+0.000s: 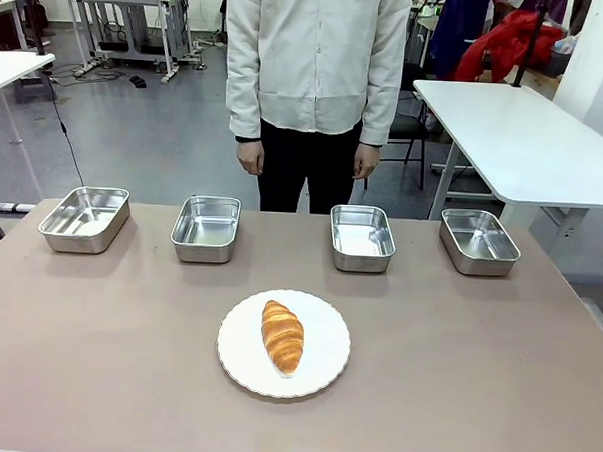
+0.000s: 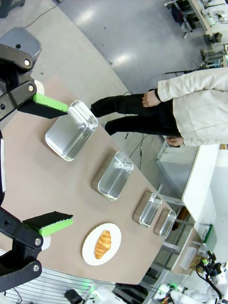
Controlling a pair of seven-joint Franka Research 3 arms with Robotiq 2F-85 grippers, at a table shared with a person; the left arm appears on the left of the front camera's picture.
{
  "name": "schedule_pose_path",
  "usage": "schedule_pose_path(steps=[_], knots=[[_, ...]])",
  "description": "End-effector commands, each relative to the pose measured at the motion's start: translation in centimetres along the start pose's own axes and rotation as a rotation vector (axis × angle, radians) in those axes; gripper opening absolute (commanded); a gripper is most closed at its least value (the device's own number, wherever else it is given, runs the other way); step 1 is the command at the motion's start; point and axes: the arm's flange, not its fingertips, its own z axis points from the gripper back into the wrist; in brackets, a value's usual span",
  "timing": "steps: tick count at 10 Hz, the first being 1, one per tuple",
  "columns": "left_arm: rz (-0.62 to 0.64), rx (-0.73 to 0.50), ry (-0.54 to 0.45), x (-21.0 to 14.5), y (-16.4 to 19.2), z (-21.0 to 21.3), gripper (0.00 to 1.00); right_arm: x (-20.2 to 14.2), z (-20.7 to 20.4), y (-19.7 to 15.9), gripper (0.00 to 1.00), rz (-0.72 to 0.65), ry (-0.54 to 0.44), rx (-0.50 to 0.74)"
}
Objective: Place the bread in the container.
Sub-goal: Place the Butter Roll into the Airtight Container indicated by the human.
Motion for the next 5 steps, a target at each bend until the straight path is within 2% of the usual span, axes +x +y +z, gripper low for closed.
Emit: schedule_pose_path(steps=[1, 5], knots=[[-0.016, -0.008, -0.012, 0.02, -0.09, 0.12, 1.00, 0.18, -0.02, 0.13, 1.00, 0.008, -0.007, 0.007], [-0.016, -0.008, -0.012, 0.02, -0.09, 0.12, 1.00, 0.18, -0.02, 0.13, 1.00, 0.008, -0.007, 0.007]])
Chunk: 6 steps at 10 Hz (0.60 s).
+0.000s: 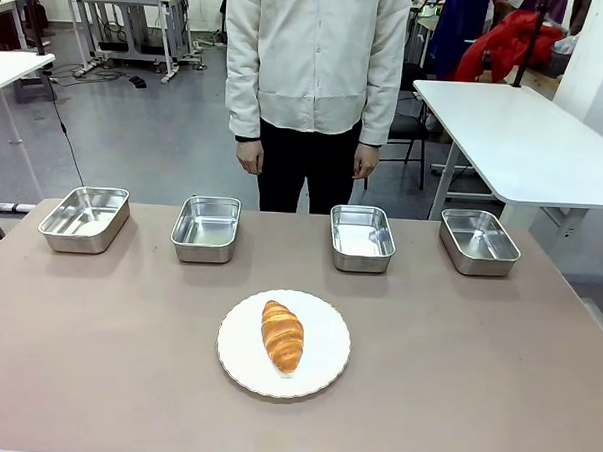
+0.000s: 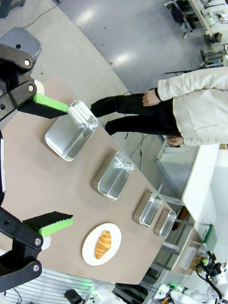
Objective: Place the bread in the container.
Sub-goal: Place the Butter Roll into the Airtight Container indicated by the human.
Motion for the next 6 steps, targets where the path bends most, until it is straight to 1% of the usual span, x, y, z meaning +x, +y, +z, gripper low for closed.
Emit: schedule_pose_path(steps=[1, 6], knots=[[-0.016, -0.008, -0.012, 0.02, -0.09, 0.12, 1.00, 0.18, -0.02, 0.13, 1.00, 0.008, -0.007, 0.007], [-0.016, -0.008, -0.012, 0.02, -0.09, 0.12, 1.00, 0.18, -0.02, 0.13, 1.00, 0.008, -0.007, 0.007]])
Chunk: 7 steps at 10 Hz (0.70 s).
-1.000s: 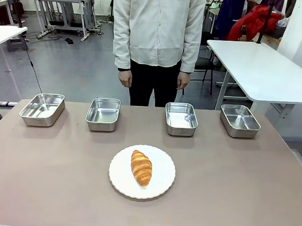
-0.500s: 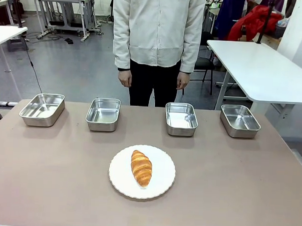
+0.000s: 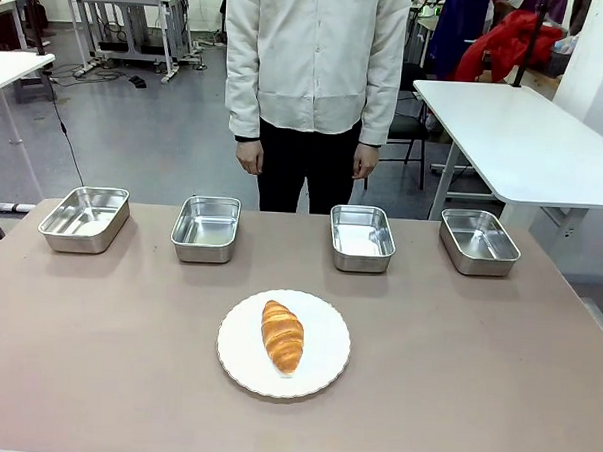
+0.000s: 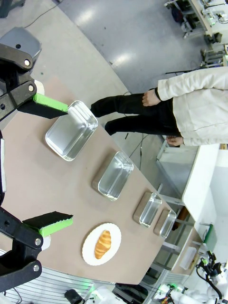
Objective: Place the bread in the container.
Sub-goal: Place the Butter Roll into the Airtight Container indicated by the human.
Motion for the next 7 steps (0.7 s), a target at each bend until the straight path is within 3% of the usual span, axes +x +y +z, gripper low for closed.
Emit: schedule_pose_path(steps=[1, 7], knots=[[-0.016, -0.008, -0.012, 0.02, -0.09, 0.12, 1.00, 0.18, -0.02, 0.13, 1.00, 0.008, -0.007, 0.007], [-0.016, -0.008, -0.012, 0.02, -0.09, 0.12, 1.00, 0.18, -0.02, 0.13, 1.00, 0.008, -0.007, 0.007]])
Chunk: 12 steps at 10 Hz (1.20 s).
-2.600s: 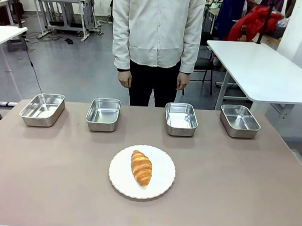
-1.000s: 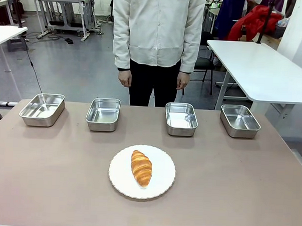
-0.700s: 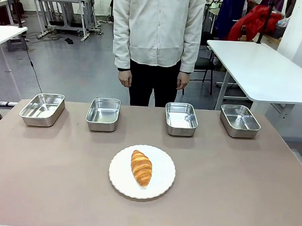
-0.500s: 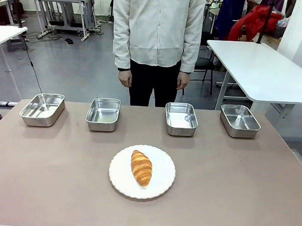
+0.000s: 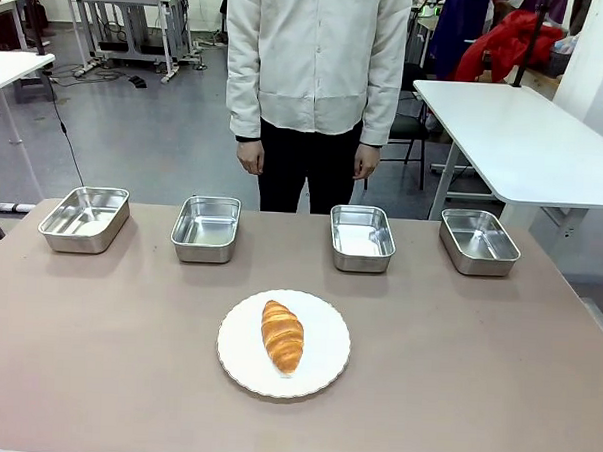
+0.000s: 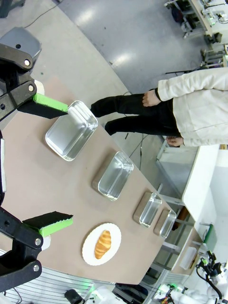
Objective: Place the bread in the container.
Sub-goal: Place the Butter Roll into the Airtight Container indicated by the human.
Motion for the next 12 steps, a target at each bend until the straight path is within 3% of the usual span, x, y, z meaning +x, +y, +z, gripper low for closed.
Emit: schedule_pose_path(steps=[1, 12], knots=[[-0.016, -0.008, -0.012, 0.02, -0.09, 0.12, 1.00, 0.18, -0.02, 0.13, 1.00, 0.008, -0.007, 0.007], [-0.016, -0.008, -0.012, 0.02, -0.09, 0.12, 1.00, 0.18, -0.02, 0.13, 1.00, 0.008, -0.007, 0.007]])
